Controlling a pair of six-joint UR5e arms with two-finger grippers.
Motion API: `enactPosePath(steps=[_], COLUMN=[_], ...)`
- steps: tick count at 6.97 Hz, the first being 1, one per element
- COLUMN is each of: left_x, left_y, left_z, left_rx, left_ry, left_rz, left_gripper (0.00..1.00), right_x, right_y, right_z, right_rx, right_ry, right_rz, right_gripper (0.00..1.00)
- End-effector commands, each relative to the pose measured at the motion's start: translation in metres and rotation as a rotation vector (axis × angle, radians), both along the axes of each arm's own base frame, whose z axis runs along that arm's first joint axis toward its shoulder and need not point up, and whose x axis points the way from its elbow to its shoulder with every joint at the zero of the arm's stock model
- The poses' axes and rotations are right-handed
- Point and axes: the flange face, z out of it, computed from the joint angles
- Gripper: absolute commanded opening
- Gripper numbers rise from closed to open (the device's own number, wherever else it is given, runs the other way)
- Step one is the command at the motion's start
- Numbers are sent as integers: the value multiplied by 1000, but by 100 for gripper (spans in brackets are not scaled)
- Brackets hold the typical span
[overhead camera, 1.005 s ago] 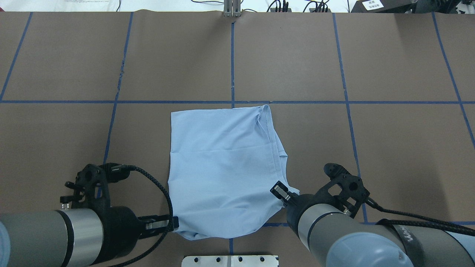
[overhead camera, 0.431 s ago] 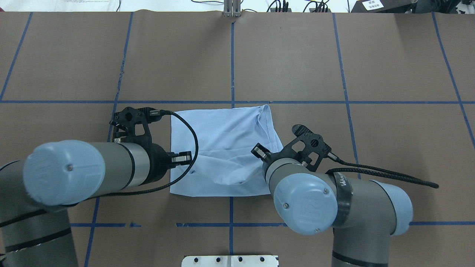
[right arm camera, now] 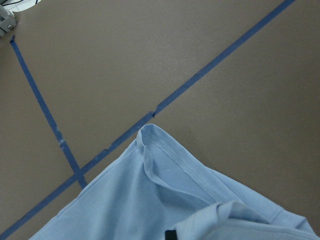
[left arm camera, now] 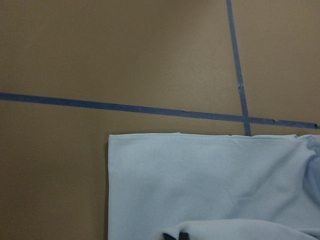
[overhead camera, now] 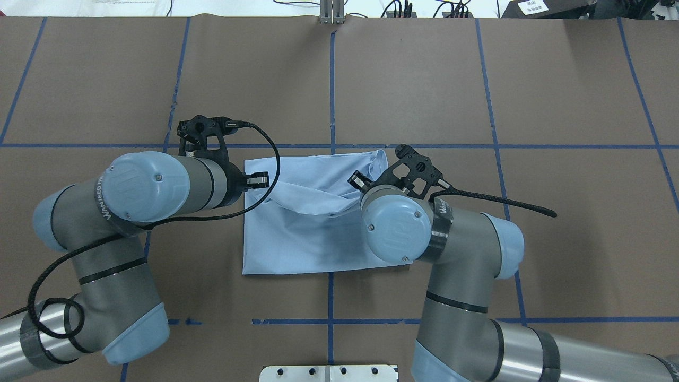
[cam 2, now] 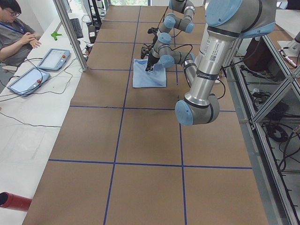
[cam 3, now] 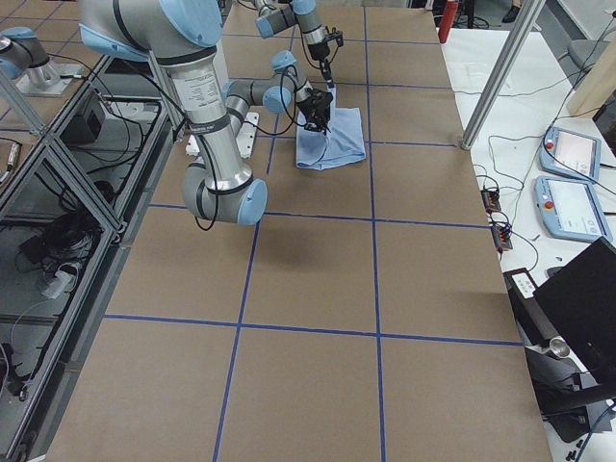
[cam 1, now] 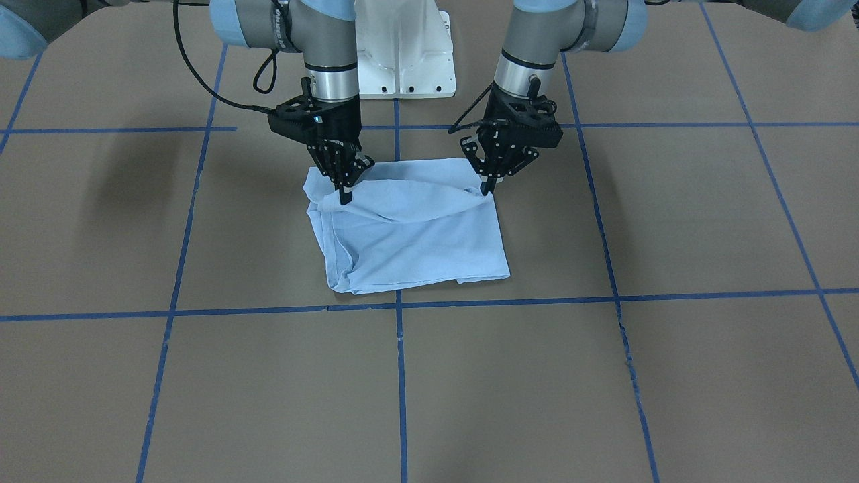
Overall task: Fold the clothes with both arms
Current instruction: 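Lift the near edge with both grippers and fold it away from the robot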
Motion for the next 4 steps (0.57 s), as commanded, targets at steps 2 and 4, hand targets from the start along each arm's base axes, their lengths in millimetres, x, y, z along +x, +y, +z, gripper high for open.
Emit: enactPosePath(steps=[2, 4], left_x=[28, 32], left_y=[-40, -43], left_z=[40, 42], left_rx=[-14, -14], left_ry=[-47, -44], left_rz=[-30, -31], left_gripper=[0, 0], right_x=[-31, -27], right_y=[-57, -77], right_z=[26, 29], right_rx=[9, 14], right_ry=[16, 23], right_rz=[7, -2], right_gripper=[0, 0])
